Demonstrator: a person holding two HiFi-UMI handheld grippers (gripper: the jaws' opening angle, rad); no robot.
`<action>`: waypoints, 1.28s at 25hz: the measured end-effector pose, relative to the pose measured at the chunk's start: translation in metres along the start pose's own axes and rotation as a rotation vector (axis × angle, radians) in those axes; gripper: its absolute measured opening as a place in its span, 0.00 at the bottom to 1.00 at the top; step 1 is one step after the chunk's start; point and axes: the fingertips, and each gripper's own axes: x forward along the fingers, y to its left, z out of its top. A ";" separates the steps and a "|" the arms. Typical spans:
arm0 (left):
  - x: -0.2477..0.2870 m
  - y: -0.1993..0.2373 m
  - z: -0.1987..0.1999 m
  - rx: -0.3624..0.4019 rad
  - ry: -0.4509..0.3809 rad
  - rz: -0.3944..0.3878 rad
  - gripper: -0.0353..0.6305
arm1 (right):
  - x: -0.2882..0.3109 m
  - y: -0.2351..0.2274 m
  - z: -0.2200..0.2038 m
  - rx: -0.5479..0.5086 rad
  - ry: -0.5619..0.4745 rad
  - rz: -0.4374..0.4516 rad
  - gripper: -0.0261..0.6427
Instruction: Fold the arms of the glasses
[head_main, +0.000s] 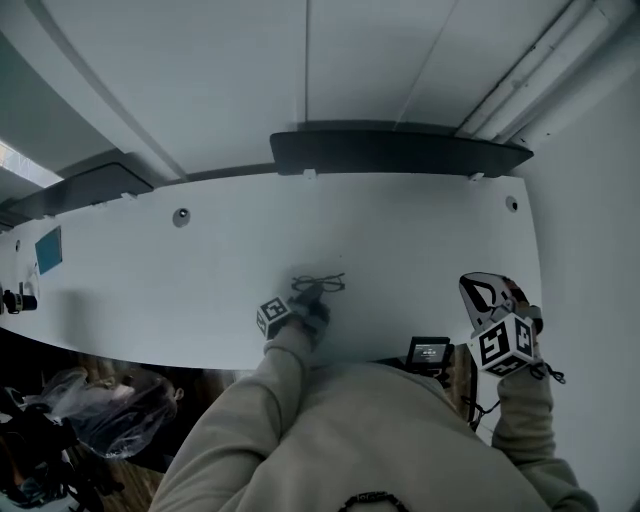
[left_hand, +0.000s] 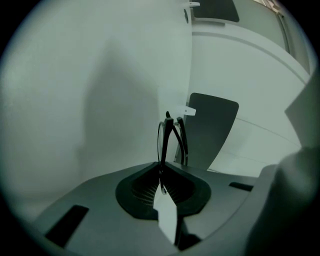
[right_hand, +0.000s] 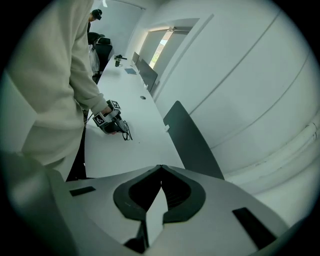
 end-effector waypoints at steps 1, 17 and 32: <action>0.000 0.002 0.002 -0.006 -0.006 0.000 0.09 | -0.001 0.000 -0.001 0.002 0.003 0.000 0.07; -0.044 -0.048 -0.010 0.209 0.066 -0.001 0.24 | 0.003 -0.011 0.061 0.130 -0.239 0.068 0.07; -0.090 -0.387 -0.088 1.895 -0.232 -0.208 0.06 | -0.019 -0.046 0.181 0.595 -0.812 0.246 0.07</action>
